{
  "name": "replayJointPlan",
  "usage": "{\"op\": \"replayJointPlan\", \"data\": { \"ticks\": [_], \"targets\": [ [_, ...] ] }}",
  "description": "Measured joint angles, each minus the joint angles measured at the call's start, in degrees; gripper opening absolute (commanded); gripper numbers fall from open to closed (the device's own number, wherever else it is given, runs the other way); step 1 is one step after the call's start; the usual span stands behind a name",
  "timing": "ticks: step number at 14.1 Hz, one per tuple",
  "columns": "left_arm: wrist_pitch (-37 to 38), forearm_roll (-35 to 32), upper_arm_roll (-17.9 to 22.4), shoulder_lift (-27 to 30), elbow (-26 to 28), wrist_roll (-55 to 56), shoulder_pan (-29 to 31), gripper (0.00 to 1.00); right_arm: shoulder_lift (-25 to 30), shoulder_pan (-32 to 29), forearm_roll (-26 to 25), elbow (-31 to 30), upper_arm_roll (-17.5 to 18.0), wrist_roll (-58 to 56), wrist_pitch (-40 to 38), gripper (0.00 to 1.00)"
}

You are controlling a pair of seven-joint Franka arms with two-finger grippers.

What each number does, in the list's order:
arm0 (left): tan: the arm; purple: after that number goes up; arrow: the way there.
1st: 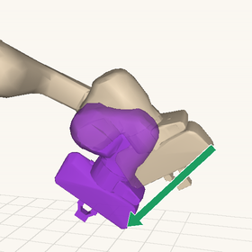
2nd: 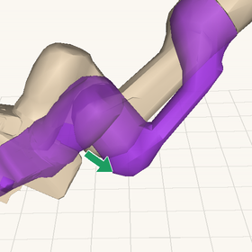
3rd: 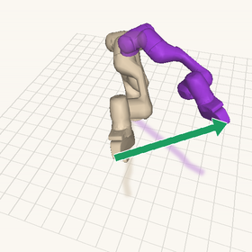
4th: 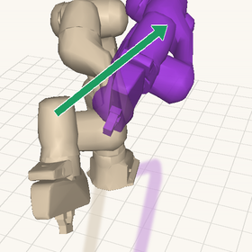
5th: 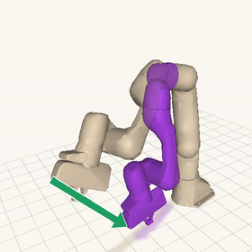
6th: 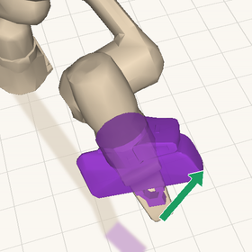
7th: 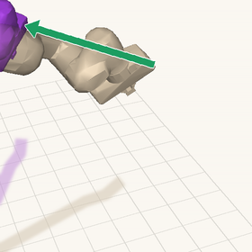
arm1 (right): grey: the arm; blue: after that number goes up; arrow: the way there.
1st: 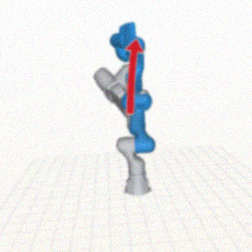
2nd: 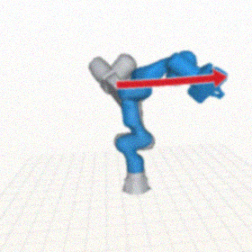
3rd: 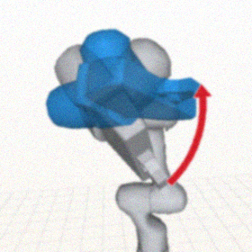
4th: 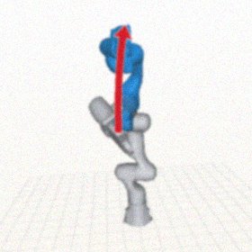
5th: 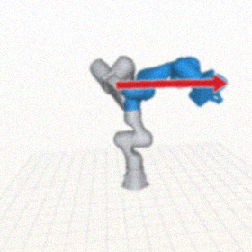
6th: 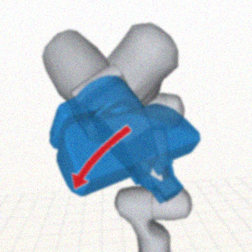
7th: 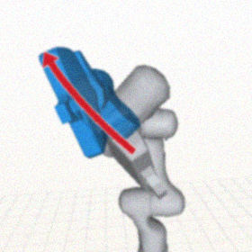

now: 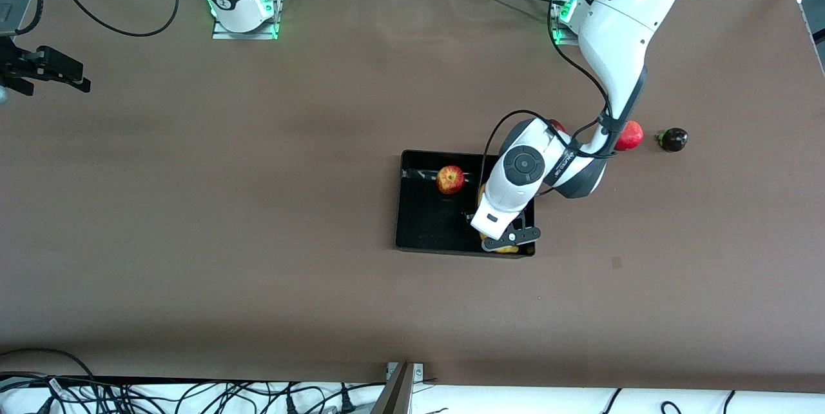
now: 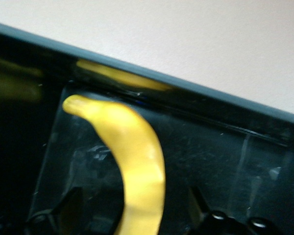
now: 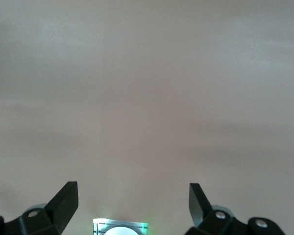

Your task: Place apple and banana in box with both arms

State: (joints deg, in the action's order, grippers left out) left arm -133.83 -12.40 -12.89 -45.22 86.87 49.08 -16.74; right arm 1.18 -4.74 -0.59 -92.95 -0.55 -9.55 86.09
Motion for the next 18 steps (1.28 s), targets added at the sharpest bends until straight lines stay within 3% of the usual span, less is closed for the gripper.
{"op": "replayJointPlan", "data": {
  "ticks": [4, 7, 10, 14, 18],
  "targets": [
    [8.28, 0.0, 0.49, 6.94, -0.51, 0.2, 1.18, 1.0, -0.02, 0.0, 0.0, -0.02, 0.0, 0.0, -0.01, 1.0],
    [16.93, 2.28, 0.69, 17.58, 2.21, -2.53, 5.1, 1.0, -0.04, 0.0, 0.0, -0.02, -0.01, 0.0, -0.01, 1.0],
    [27.9, 7.66, 1.58, 28.67, 4.26, -14.17, 10.46, 1.0, -0.04, -0.01, 0.0, -0.03, -0.02, 0.0, -0.02, 1.0],
    [36.71, 10.72, 8.2, 39.56, 6.47, -30.03, 13.03, 1.0, -0.04, -0.01, 0.0, -0.02, -0.02, 0.0, -0.02, 1.0],
    [39.09, 10.73, 12.62, 45.13, 8.35, -39.26, 13.01, 1.0, -0.04, -0.01, 0.0, -0.02, -0.02, 0.0, -0.02, 1.0]
  ]
}}
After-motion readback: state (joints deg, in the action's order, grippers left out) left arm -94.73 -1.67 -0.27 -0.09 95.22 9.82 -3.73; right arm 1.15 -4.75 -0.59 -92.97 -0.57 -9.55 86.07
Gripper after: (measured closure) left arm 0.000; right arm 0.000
